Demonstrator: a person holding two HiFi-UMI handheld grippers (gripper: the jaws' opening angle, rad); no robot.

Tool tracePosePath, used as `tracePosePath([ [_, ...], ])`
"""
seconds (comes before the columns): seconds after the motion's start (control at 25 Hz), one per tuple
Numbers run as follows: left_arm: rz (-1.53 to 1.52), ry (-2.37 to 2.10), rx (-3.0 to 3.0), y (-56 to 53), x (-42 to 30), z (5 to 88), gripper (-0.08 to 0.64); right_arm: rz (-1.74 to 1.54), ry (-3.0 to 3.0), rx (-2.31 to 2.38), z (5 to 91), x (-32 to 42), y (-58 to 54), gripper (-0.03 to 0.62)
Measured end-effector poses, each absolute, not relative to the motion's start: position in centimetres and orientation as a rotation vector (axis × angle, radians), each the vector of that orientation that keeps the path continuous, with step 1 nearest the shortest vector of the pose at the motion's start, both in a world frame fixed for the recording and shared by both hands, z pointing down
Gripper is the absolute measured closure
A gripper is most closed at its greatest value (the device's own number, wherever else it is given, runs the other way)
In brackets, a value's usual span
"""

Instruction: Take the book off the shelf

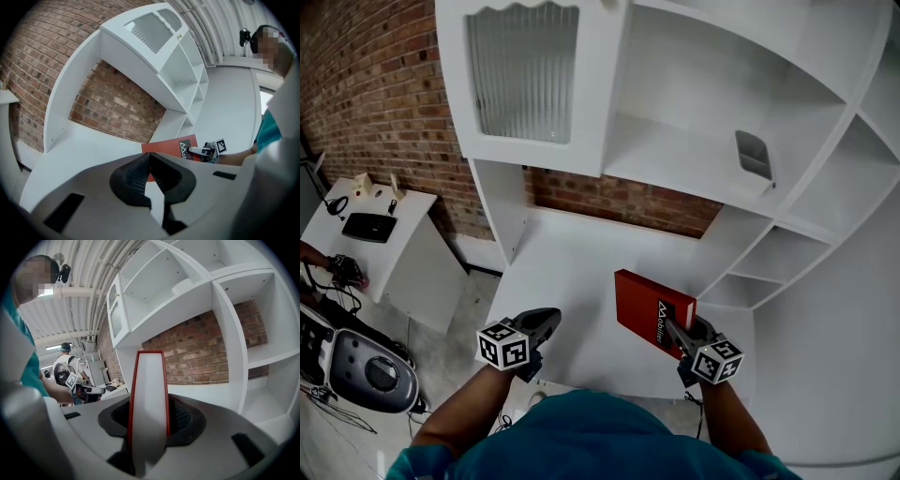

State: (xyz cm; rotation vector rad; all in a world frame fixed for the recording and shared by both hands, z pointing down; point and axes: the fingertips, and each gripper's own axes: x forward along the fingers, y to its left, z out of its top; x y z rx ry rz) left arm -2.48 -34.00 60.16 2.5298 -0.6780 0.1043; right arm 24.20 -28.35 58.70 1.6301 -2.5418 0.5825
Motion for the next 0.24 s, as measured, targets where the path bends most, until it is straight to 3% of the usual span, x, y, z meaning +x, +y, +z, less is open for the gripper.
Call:
tracePosePath([
  [0.24,0.099,-0.676,2.531,-33.79,-2.57,60.11,0.546,0.581,-2.547,1.621,58.73,23.93,-28.1,0.42],
])
